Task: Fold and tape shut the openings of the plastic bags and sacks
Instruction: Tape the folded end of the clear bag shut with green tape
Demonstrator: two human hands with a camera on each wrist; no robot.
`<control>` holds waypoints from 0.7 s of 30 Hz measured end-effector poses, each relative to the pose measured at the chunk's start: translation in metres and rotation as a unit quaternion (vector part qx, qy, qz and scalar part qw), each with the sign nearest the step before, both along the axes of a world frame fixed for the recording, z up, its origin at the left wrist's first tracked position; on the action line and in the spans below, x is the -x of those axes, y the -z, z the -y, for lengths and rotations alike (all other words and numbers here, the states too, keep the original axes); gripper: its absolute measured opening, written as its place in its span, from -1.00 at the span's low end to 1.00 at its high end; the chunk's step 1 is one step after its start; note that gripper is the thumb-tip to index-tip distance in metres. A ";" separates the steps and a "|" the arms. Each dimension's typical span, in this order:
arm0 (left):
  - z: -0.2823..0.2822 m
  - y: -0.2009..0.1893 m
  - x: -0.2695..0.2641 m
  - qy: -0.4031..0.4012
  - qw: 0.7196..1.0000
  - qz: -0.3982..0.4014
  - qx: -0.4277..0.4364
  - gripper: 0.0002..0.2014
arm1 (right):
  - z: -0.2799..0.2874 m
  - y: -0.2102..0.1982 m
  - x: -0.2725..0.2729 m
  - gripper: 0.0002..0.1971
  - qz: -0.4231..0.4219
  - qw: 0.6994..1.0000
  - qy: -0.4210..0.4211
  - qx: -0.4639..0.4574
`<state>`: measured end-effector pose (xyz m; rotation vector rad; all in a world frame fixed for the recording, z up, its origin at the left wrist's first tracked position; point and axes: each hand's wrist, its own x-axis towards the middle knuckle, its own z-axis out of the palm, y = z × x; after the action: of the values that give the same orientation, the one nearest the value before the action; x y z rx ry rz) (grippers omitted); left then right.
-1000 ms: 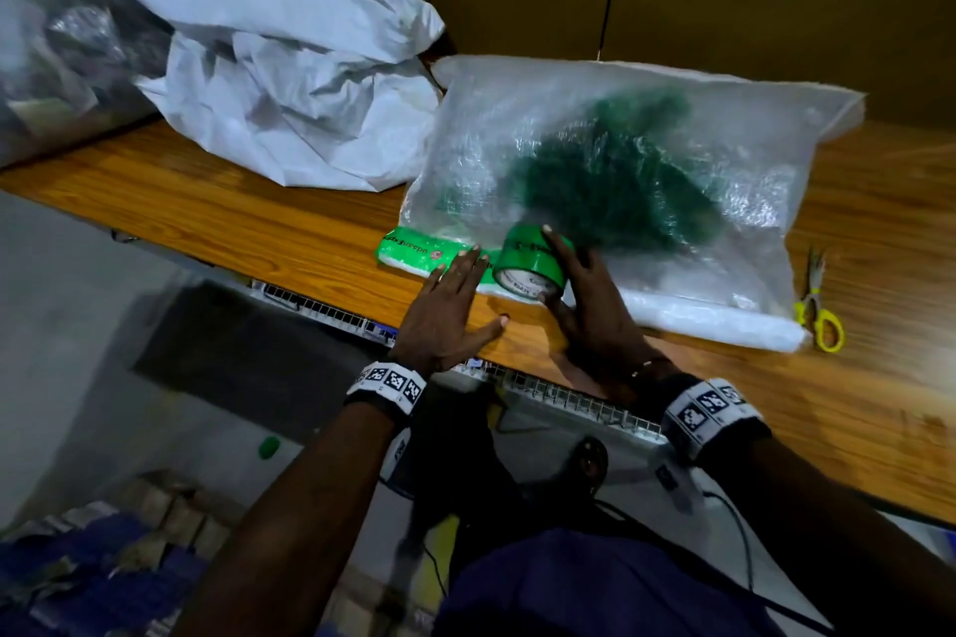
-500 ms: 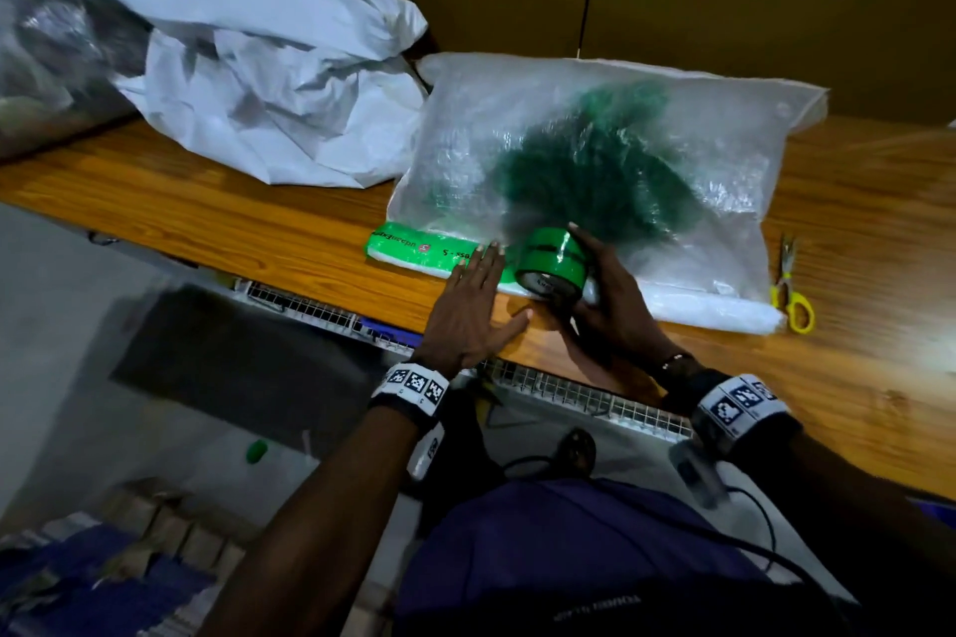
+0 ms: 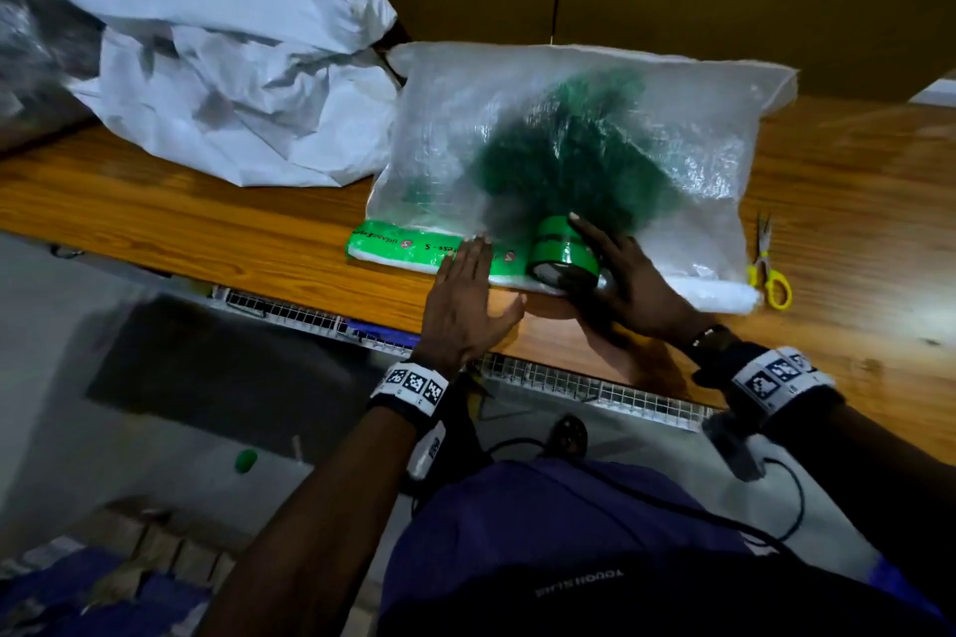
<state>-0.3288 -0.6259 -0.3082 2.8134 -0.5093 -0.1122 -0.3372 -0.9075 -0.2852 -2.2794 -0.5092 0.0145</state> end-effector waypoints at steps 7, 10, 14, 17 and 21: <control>0.011 0.009 0.008 0.026 0.999 -0.002 0.019 -0.02 | -0.025 0.010 0.017 -0.23 -0.035 0.987 0.100 -0.117; 0.010 0.010 0.008 0.033 0.999 -0.005 -0.008 0.01 | -0.003 -0.007 0.014 -0.29 0.011 0.999 0.026 -0.017; 0.011 0.010 0.008 0.031 0.999 -0.007 -0.011 -0.02 | 0.037 -0.024 0.015 -0.27 0.056 0.993 -0.002 0.102; 0.017 0.004 0.009 0.011 1.000 0.001 -0.004 -0.04 | 0.042 -0.018 0.020 -0.25 0.035 0.997 0.004 0.073; 0.044 -0.002 0.014 0.038 0.999 0.002 0.024 -0.04 | 0.023 0.000 0.025 -0.21 -0.006 0.997 0.051 -0.054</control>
<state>-0.3427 -0.6702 -0.3058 2.7497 -0.6118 -0.1085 -0.3627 -0.9301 -0.2852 -2.1950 -0.3781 -0.0496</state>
